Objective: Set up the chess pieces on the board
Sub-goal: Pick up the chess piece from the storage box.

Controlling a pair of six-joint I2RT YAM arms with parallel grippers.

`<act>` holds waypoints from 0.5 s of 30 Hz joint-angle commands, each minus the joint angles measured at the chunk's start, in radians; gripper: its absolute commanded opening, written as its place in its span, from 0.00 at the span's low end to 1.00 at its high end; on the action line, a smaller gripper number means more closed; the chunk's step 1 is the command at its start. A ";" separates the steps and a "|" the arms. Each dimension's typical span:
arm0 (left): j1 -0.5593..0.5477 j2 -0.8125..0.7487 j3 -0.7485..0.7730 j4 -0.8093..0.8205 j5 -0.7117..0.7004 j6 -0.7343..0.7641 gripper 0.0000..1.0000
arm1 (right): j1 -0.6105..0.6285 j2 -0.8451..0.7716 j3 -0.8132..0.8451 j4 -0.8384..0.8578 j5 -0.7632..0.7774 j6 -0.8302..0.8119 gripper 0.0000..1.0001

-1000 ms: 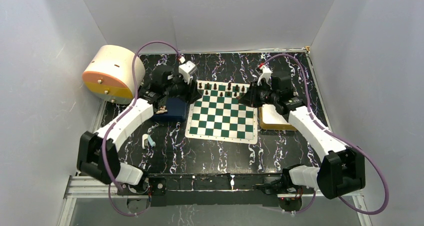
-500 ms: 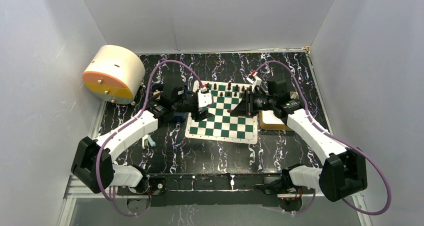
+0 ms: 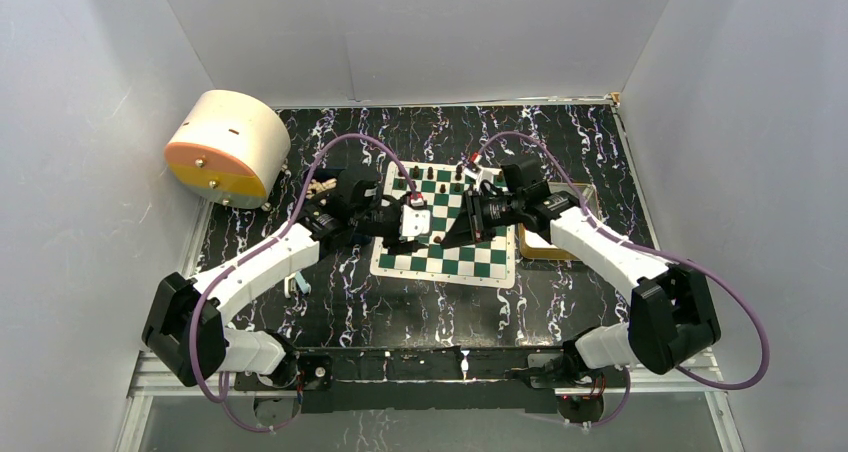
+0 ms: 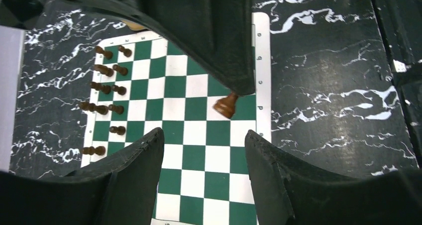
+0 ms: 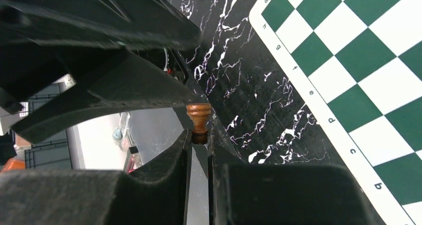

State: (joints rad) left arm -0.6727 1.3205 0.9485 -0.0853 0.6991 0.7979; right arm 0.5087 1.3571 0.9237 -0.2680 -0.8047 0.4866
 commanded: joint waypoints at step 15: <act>-0.031 -0.031 0.019 -0.134 0.040 0.116 0.55 | 0.089 0.100 0.137 0.026 0.011 0.041 0.17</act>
State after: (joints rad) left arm -0.6971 1.3201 0.9489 -0.1967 0.7036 0.8913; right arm 0.5831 1.4487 1.0004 -0.2596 -0.7879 0.5247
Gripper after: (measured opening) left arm 0.556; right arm 0.217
